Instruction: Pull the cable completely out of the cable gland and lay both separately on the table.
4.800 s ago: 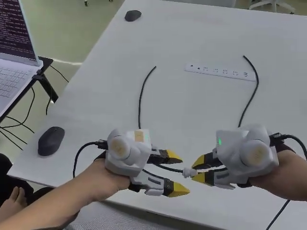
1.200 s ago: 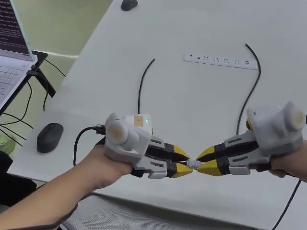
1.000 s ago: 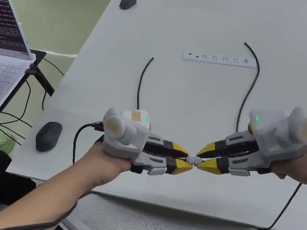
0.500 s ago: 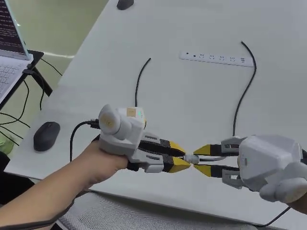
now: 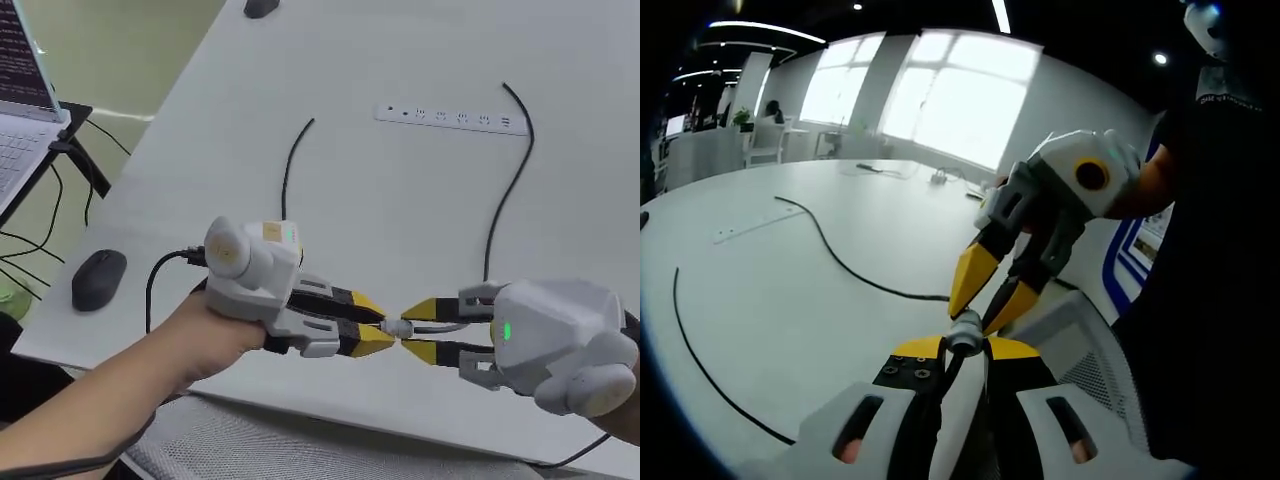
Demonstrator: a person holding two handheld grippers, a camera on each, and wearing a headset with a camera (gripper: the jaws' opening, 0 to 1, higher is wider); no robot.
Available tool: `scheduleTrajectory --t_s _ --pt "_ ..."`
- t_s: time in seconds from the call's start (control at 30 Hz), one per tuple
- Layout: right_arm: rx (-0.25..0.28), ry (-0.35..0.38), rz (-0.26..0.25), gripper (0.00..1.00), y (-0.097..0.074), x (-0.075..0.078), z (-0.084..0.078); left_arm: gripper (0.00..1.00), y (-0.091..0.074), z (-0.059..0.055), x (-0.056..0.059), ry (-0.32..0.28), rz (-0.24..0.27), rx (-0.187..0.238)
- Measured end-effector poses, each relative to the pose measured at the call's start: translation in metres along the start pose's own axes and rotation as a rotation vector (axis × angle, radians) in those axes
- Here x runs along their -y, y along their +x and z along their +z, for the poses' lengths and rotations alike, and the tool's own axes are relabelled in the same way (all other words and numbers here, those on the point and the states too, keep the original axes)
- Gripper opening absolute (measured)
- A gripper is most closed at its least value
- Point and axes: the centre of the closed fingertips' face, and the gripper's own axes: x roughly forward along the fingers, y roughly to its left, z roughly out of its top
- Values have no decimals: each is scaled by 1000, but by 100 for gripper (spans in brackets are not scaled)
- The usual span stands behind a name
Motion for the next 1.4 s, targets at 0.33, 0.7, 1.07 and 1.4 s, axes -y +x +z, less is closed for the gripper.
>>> scheduleTrajectory --t_s 0.33,0.7,1.07,1.4 --pt "68 245 77 14 -8 1 -1 15 0 -2 1 41 3 -7" --pt "287 937 394 18 -17 13 10 15 -1 -3 3 102 -7 -26" --pt "335 1063 573 17 -11 7 8 15 -3 -3 5 127 -8 -30" --pt "290 1028 641 16 -6 -10 10 15 -2 -3 7 123 -11 -29"
